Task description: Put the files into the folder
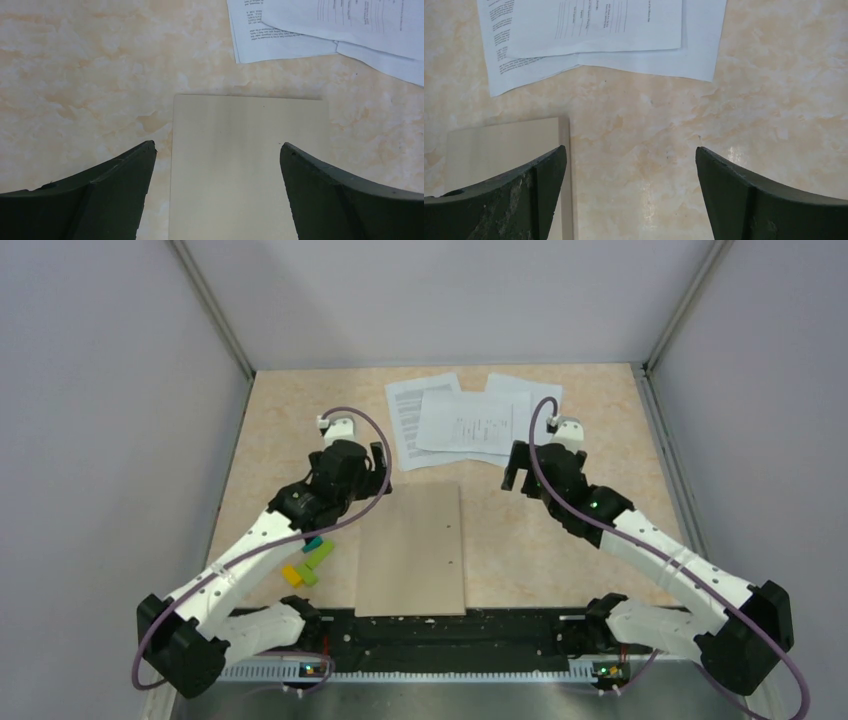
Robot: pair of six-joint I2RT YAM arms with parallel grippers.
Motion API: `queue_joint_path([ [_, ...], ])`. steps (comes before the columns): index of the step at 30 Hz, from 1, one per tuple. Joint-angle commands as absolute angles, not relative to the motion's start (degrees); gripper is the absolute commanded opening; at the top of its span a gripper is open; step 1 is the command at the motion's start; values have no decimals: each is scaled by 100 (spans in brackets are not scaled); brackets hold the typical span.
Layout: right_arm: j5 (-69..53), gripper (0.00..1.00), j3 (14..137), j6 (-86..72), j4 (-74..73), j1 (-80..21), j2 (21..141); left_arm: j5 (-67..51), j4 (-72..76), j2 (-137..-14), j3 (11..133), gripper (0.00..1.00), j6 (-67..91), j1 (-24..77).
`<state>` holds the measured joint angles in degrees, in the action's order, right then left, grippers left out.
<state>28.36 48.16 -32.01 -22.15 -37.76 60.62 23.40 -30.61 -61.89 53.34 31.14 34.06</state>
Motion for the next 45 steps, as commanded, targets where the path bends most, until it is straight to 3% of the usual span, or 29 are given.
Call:
queue_joint_path([
  [1, 2813, 99, 5088, -3198, -2267, -3830, 6053, 2312, -2813, -5859, 5466, 99, 3066, 3411],
  [22, 2149, 99, 5050, -3041, -2200, -4199, 6506, 2424, -3314, -5891, 5570, 99, 3155, 3288],
  [33, 2538, 99, 4821, -3486, -2205, -5823, 7157, 638, -3093, -6140, 4811, 99, 3869, 2137],
  [45, 1839, 99, 4720, -3713, -2022, -6122, 7352, 329, -2818, -6271, 4374, 99, 4070, 1949],
])
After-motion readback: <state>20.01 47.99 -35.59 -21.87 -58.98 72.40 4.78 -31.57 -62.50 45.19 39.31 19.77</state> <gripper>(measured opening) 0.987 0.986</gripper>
